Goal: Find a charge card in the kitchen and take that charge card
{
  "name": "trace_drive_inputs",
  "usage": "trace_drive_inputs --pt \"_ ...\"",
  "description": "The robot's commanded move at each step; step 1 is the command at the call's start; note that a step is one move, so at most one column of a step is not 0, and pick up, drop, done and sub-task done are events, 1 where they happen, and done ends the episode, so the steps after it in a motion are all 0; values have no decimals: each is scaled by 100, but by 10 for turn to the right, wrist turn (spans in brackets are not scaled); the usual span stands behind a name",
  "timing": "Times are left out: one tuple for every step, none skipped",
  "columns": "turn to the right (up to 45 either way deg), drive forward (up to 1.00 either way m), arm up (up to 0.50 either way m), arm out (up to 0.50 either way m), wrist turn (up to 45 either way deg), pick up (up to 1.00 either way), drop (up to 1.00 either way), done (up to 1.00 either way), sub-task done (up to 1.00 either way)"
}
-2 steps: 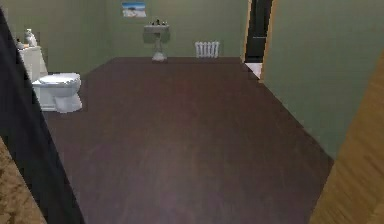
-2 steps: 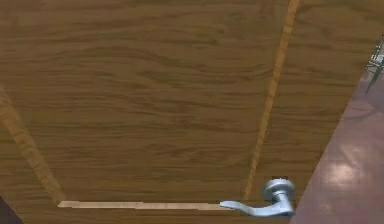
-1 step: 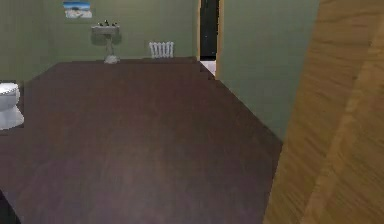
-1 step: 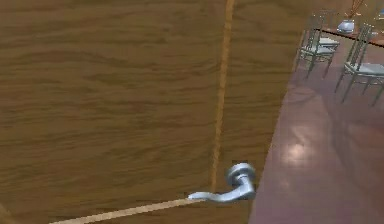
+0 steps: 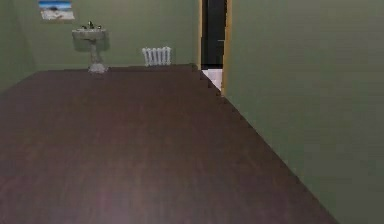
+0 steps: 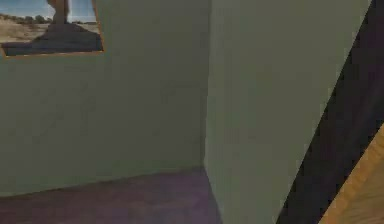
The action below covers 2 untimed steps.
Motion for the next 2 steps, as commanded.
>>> trace_drive_inputs --pt "0 100 0 0 0 0 0 0 0" --pt "30 0 0 0 0 0 0 0 0"
